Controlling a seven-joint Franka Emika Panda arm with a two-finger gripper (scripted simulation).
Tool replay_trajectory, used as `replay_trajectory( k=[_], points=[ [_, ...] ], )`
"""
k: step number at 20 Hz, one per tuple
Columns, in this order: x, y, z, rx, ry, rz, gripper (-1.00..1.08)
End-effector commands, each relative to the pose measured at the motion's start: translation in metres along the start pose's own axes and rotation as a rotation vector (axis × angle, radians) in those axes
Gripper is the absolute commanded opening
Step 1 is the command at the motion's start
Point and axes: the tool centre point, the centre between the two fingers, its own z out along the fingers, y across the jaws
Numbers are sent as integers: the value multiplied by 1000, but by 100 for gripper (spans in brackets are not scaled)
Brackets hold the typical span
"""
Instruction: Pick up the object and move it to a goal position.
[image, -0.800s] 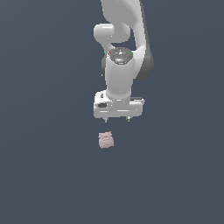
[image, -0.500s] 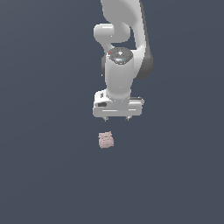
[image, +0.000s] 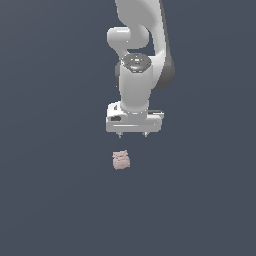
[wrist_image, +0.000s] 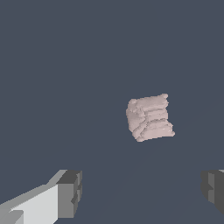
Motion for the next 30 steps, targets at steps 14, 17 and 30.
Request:
replay_trajectory(
  k=[14,17,30],
  points=[
    [30,39,65,3,-20,-130,100],
    [34,46,77,5,-23,-152,100],
    [36,52,99,6,-27,-171,100]
  ],
)
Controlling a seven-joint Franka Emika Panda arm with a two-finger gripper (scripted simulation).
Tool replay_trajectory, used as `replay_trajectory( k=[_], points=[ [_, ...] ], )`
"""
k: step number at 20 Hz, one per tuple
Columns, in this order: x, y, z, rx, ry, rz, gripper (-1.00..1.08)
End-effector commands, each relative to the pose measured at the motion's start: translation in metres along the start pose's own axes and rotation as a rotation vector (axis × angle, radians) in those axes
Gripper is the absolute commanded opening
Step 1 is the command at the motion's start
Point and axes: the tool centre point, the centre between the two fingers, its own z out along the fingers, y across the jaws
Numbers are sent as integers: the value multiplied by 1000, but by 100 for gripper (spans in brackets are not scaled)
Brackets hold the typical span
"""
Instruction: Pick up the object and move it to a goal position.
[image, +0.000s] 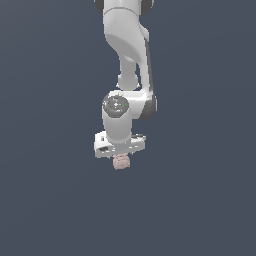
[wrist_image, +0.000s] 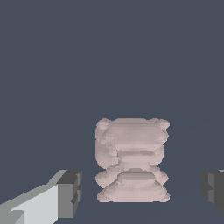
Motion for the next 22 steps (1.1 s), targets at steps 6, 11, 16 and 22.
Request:
replay_trajectory(
  k=[6,11,16,22],
  points=[
    [-1,0,36,0,-1,-2,100],
    [0,0,46,0,-1,-3,100],
    [0,1,46,0,-1,-3,-100],
    [0,1,46,0,-1,-3,-100]
  ],
)
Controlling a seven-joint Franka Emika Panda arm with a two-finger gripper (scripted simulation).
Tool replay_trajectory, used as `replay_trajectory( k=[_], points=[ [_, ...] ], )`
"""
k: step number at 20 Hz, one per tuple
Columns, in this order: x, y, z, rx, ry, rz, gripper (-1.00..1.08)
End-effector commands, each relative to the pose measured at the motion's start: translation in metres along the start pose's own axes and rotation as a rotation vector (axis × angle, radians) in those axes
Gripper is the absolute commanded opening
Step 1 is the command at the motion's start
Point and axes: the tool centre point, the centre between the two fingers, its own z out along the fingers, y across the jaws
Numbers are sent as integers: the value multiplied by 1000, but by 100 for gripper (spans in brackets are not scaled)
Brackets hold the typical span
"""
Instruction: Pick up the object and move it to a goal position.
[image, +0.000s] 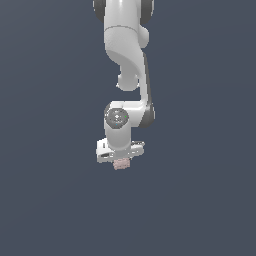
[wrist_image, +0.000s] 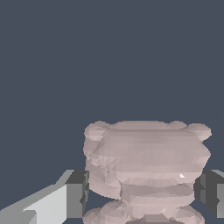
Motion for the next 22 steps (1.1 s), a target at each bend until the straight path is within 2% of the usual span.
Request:
replay_trajectory(
  k=[1,12,22],
  points=[
    [0,0,0,0,0,0,-100],
    [-18,-1,-2,0,0,0,-100],
    [-68,-4,-9,0,0,0,-100]
  ],
)
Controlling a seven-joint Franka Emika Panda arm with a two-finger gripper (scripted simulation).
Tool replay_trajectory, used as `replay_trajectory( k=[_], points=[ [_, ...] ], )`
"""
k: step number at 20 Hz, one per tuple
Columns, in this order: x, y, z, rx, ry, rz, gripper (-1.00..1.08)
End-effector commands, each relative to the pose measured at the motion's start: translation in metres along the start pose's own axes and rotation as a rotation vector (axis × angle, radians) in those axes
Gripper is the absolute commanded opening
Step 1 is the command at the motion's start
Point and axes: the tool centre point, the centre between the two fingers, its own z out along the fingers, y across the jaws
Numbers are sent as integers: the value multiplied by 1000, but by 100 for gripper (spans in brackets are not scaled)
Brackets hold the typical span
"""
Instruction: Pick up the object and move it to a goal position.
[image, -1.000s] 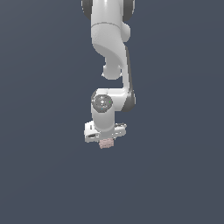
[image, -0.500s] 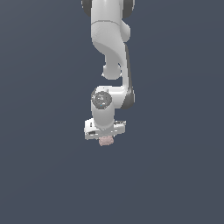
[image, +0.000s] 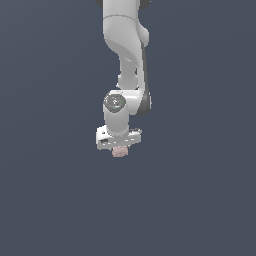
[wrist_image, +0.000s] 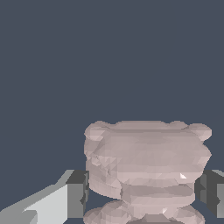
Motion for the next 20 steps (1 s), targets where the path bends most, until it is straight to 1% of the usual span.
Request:
replay_trajectory(
  k=[1,12,16,20],
  points=[
    [-16,-1,-2,0,0,0,-100],
    [-87,-4,-13,0,0,0,-100],
    [-105,-5,-15,0,0,0,-100],
    [-117,-5,-17,0,0,0,-100]
  ],
)
